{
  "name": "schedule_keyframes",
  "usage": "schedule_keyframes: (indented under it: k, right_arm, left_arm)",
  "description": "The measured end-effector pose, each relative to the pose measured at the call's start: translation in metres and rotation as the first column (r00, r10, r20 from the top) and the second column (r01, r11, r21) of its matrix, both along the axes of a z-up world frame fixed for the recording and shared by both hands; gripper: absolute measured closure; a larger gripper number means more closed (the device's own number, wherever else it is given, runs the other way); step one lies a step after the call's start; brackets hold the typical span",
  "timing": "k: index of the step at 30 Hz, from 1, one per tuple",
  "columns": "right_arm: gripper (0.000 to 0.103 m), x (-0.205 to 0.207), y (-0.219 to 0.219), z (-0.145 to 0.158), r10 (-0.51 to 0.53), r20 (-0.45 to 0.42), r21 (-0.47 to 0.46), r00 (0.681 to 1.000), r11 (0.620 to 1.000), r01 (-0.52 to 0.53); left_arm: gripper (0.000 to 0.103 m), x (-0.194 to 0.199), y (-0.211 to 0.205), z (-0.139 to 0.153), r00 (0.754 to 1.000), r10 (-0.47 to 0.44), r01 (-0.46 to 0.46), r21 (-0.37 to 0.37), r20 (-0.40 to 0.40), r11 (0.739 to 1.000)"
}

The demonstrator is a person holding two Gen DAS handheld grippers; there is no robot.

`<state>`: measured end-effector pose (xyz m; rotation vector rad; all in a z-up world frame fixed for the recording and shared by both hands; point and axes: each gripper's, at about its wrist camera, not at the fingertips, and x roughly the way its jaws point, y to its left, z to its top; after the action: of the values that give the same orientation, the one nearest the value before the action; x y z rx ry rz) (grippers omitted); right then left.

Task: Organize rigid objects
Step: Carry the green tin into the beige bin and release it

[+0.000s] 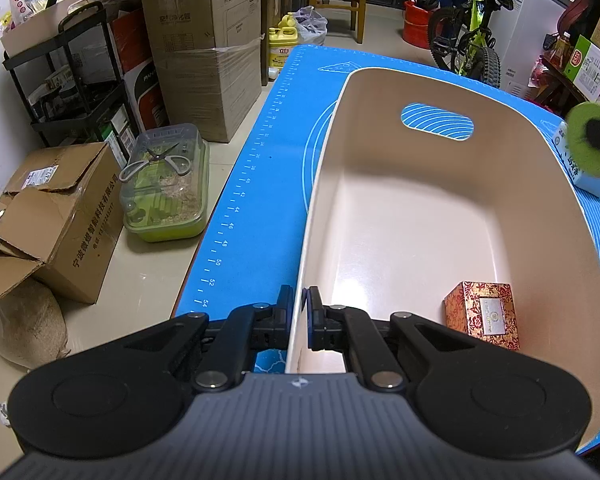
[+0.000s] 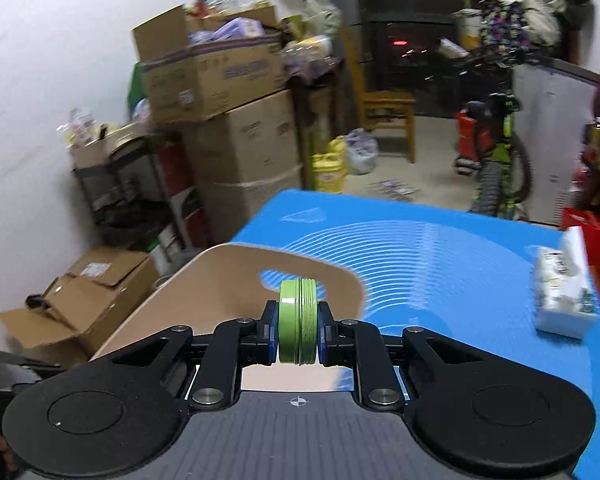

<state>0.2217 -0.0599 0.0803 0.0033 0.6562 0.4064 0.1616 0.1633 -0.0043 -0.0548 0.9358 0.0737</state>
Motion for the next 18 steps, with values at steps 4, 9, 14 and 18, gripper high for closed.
schedule_keyframes:
  k: [4,9,14,18]
  right_arm:
    - [0.075,0.002,0.029,-0.014,0.042,-0.049,-0.025,0.998,0.999,-0.043]
    - [0.075,0.007,0.053,-0.039,0.058,-0.124,-0.063,0.991,0.996,-0.067]
    - [0.075,0.004,0.066,-0.061,0.062,-0.184,-0.099,0.981,0.992,-0.081]
    - [0.075,0.005,0.071,-0.075,0.067,-0.231,-0.12,0.971,0.988,-0.097]
  left_arm:
    - [0.095,0.0,0.0,0.0,1.0,0.001,-0.001,0.0,0.0,1.0]
    - [0.095,0.0,0.0,0.0,1.0,0.001,-0.001,0.0,0.0,1.0]
    - [0.095,0.0,0.001,0.0,1.0,0.001,-0.001,-0.001,0.0,1.0]
    - [0.095,0.0,0.001,0.0,1.0,0.001,-0.001,-0.001,-0.001,1.0]
